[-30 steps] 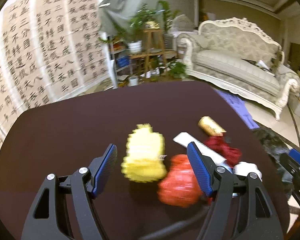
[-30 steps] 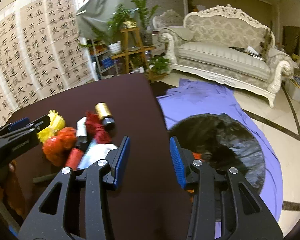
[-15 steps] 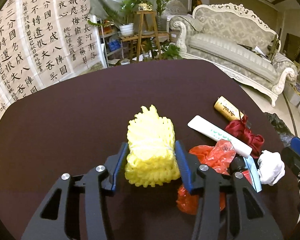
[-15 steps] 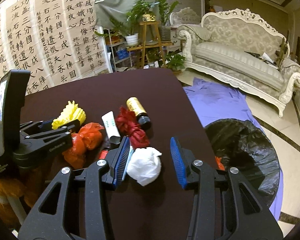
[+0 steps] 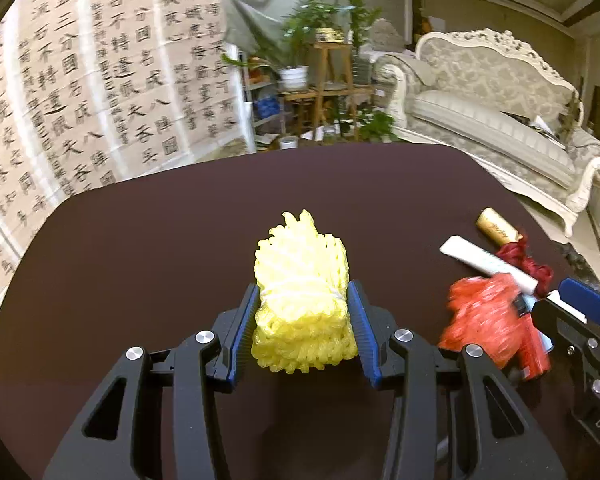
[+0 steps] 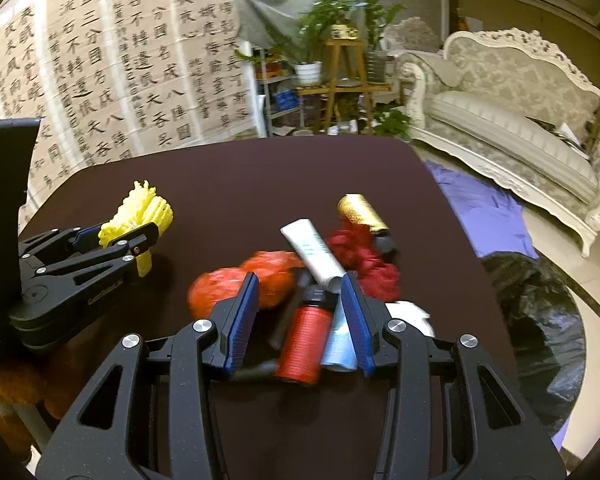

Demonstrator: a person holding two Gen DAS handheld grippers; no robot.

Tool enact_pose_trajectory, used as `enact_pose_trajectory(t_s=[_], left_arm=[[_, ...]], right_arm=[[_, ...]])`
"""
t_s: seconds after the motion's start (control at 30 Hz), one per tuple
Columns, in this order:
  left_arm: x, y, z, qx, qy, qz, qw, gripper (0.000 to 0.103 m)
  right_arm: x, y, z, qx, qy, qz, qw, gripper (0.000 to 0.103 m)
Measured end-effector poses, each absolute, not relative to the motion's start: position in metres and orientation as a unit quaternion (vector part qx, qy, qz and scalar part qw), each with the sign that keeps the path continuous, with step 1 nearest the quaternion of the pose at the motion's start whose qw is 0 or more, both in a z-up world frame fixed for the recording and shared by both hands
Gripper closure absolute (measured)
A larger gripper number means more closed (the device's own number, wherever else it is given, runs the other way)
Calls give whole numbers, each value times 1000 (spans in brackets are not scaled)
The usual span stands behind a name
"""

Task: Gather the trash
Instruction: 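Grasp the yellow foam net with the left tool while the right tool grasps the red plastic bag, then carry the yellow foam net and red plastic bag toward the black trash bag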

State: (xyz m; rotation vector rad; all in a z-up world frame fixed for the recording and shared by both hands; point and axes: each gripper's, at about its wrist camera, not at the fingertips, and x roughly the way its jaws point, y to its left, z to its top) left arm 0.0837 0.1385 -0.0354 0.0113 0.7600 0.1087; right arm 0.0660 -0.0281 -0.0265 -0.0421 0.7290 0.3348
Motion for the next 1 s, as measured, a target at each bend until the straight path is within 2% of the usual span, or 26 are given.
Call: enact_pose_trajectory(t_s=[0.03, 0.3, 0.57, 0.67, 1.0], left_arm=[[81, 143, -35, 4, 371, 58, 927, 59], [61, 182, -37, -17, 371, 99, 923, 59], [50, 188, -42, -32, 372, 107, 922, 59], [50, 191, -43, -38, 371, 106, 922, 59], [49, 195, -44, -43, 367, 102, 924, 59]], right_arm=[[65, -23, -26, -21, 354, 168, 920, 51], [69, 11, -34, -36, 365, 185, 912, 49], [78, 24, -54, -50, 395, 169, 901, 49], [79, 27, -57, -59, 397, 164, 901, 56], [67, 28, -52, -69, 379, 174, 906, 58]])
